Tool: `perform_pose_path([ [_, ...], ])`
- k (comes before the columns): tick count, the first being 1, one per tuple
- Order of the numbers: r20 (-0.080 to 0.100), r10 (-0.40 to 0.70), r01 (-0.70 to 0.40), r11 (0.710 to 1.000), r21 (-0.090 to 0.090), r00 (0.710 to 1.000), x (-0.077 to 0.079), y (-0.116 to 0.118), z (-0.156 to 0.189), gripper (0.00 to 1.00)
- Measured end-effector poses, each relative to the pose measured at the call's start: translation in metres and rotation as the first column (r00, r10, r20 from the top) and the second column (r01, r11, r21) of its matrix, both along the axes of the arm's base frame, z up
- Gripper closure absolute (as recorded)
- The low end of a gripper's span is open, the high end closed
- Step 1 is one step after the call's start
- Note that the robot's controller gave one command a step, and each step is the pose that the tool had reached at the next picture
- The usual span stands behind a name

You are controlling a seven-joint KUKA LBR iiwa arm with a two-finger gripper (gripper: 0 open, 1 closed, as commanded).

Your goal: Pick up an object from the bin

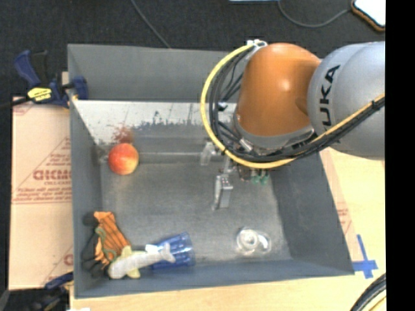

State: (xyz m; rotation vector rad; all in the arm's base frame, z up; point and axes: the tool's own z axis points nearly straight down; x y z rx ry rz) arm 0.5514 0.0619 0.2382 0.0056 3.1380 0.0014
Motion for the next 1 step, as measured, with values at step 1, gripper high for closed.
perform_pose_path([
  [1, 0.001, 0.006, -0.006, 1.0, 0.0, 1.0, 0.0018, -0.0003, -0.0006, 0.0],
])
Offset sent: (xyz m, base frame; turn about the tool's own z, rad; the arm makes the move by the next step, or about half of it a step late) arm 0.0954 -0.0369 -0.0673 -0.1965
